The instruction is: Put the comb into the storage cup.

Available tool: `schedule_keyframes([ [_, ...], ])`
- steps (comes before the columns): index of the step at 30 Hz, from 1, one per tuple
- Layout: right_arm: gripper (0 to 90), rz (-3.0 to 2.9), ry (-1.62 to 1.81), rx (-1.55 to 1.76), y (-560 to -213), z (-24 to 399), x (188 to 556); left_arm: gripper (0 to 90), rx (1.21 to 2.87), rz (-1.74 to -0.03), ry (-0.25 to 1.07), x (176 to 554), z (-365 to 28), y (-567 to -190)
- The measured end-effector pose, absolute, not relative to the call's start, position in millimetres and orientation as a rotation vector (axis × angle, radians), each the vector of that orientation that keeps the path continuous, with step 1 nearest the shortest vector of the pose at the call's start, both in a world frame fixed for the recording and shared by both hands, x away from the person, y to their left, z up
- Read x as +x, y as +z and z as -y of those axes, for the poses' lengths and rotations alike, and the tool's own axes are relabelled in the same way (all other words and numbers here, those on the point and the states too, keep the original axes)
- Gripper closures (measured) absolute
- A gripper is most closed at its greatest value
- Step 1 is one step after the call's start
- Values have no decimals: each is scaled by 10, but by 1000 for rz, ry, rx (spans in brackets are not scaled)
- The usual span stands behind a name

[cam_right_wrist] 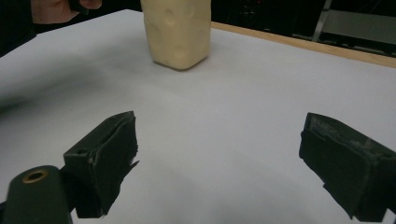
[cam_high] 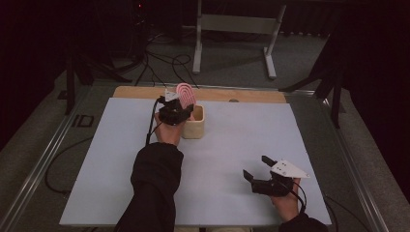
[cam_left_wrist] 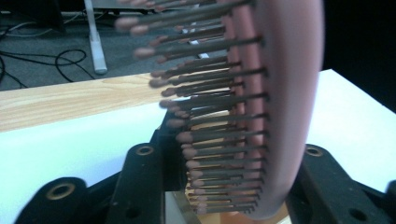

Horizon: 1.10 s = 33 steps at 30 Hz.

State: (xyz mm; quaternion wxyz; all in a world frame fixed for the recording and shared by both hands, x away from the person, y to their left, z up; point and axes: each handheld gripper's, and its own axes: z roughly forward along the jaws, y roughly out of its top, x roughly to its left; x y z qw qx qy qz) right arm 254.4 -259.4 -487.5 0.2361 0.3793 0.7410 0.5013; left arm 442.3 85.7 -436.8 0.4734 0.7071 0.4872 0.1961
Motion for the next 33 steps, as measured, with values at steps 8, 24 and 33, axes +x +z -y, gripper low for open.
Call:
schedule_keyframes([
  [8, 108, -2035, 1372, 1042, -4878, 2598, 2544, 481, 1742, -1233, 492, 4435, -872, -4403],
  [24, 108, -2037, 1376, 1042, -4885, 2598, 2547, 155, 1701, -1295, 551, 4409, -941, -4432],
  [33, 108, -2037, 1373, 1044, -4885, 2600, 2546, 28, 1722, -1288, 543, 4386, -966, -4438],
])
